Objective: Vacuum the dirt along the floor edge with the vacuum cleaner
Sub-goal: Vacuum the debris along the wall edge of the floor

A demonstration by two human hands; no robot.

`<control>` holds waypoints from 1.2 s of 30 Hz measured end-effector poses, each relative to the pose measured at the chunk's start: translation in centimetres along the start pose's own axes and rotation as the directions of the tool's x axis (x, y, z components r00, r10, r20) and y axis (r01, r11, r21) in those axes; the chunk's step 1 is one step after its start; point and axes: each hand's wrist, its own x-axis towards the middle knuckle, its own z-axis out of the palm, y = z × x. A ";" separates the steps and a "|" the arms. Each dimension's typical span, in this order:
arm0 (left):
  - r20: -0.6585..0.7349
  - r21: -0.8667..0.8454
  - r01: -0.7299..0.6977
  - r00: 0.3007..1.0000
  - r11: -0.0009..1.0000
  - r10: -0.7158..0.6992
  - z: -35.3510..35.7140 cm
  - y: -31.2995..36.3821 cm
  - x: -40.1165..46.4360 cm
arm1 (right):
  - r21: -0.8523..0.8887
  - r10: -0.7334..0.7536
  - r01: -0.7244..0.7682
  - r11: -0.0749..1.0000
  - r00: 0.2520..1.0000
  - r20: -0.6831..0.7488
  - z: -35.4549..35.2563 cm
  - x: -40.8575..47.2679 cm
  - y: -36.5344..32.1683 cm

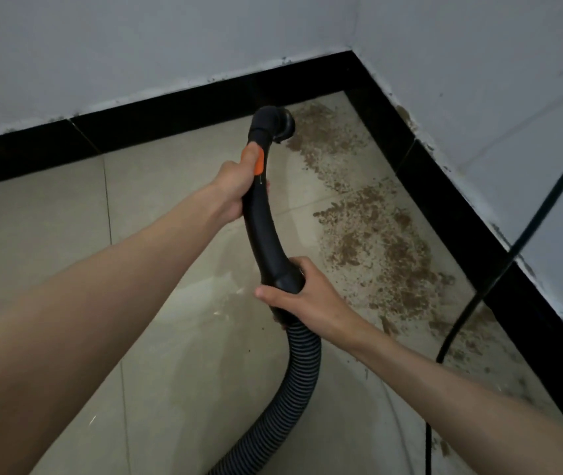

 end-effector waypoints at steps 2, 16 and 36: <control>0.020 0.003 -0.022 1.000 1.000 0.021 0.1 1.3 1.7 | 0.076 0.009 -0.008 0.997 1.000 -0.015 0.4 1.3 -0.1; 0.029 -0.089 0.140 0.990 0.986 -0.138 -4.2 -1.8 4.1 | -0.071 0.109 -0.110 0.991 0.994 -0.023 2.2 3.5 0.5; 0.026 -0.344 0.105 0.994 0.933 -0.102 -6.8 -3.5 2.9 | 0.089 0.111 -0.109 0.990 0.994 -0.016 4.1 6.9 -2.9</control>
